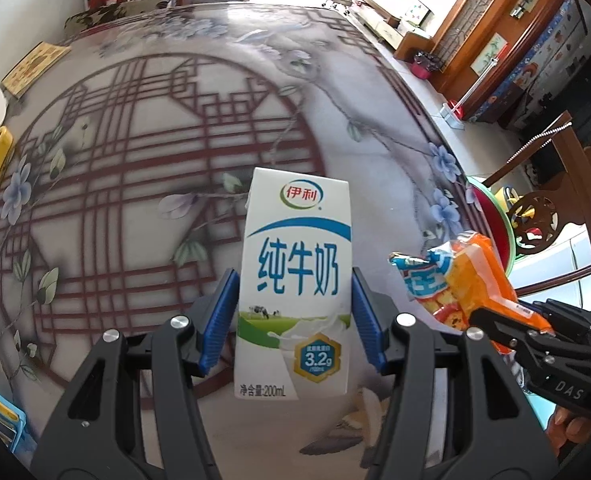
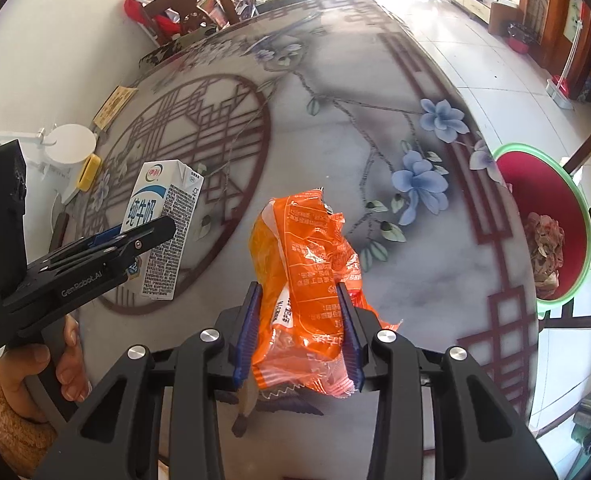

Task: Collect trash
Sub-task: 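Carry the milk carton and orange snack bag over the red bucket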

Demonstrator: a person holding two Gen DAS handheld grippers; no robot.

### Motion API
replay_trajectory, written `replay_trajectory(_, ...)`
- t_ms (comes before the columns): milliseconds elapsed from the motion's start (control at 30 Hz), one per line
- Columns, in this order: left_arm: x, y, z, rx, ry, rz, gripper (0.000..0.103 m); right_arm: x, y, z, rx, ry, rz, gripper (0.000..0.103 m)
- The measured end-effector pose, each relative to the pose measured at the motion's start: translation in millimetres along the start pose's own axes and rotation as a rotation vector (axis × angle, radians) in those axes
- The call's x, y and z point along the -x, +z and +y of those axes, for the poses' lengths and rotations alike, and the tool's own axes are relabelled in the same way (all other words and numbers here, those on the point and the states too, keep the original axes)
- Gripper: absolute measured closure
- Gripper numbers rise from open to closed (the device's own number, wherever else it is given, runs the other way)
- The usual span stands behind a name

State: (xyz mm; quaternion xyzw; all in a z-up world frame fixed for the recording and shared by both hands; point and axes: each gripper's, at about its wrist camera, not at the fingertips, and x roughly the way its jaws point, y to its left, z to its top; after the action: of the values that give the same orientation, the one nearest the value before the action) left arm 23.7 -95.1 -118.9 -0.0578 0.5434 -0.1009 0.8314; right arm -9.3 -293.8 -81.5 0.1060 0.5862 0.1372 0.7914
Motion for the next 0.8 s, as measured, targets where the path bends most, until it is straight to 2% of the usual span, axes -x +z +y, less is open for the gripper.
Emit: replay_trajectory(800, -11, 13, -67, -0.072, -0.033, 0.011, 0.05, 23, 5, -55, -0.064, -0.003, -0.034, 0.067)
